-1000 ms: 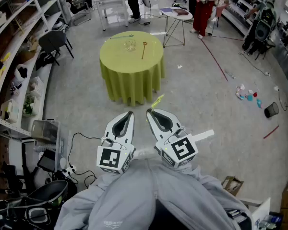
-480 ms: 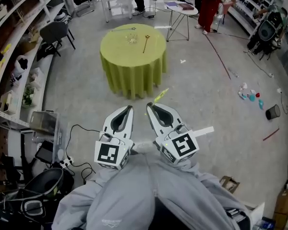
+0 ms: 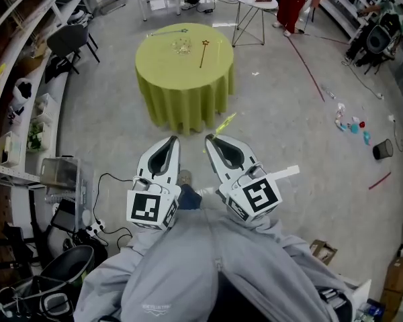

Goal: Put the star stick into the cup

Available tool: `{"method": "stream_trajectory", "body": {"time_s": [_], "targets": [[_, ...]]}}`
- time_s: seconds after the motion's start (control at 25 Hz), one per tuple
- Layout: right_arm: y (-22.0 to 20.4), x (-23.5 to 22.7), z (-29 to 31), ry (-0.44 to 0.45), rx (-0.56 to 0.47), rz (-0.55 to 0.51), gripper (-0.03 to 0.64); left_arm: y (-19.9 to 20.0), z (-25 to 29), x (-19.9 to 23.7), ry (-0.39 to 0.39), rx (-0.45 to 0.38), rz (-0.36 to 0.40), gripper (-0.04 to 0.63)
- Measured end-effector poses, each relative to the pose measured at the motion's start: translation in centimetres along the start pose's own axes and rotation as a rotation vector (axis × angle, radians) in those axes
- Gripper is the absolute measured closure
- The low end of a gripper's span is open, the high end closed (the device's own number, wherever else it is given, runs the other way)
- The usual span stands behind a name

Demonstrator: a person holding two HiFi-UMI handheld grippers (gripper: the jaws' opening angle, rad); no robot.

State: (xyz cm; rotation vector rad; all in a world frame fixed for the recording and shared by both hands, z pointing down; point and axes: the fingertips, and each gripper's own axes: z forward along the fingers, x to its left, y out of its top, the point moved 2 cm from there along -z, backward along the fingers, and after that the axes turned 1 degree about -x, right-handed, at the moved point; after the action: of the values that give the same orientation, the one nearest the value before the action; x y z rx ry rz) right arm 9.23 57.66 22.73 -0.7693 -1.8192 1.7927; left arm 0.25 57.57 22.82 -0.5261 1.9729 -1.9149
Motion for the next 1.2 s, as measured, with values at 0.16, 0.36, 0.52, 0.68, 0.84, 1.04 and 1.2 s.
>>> {"method": "stream_trajectory", "body": {"time_s": [0.16,0.36,0.52,0.68,0.84,1.04,1.2], "targets": [[-0.3,-2.4,5.5,-0.01,0.017,-0.016,0.581,-0.4,4.4,3.9,-0.035,-0.003,-0.006,0.578],[-0.9,-5.6,14.0,-0.027,0.034,-0.006,0.581,-0.9,10.2,10.0,-0.092,0.006,-0.024,0.578],[-1.5,-8.1,20.0,-0.052,0.043,0.005,0.581,-1.6,14.7,14.7,-0.122,0.077,-0.015,0.578],[-1.7,-10.8,24.2,-0.09,0.04,0.01,0.581,-1.9,18.6,18.2,-0.149,0.069,-0.016,0.578],[-2.0,-12.5,27.0,-0.122,0.036,0.009,0.581,-2.1,21.2,20.7,-0.174,0.042,-0.03,0.578],[-1.7,-13.5,28.5,-0.142,0.012,-0.001,0.581,-2.3,22.5,22.1,-0.188,0.005,-0.036,0.578],[-1.8,-13.4,29.2,-0.131,0.022,-0.017,0.581,-2.4,22.5,22.9,-0.179,-0.002,-0.04,0.578]]}}
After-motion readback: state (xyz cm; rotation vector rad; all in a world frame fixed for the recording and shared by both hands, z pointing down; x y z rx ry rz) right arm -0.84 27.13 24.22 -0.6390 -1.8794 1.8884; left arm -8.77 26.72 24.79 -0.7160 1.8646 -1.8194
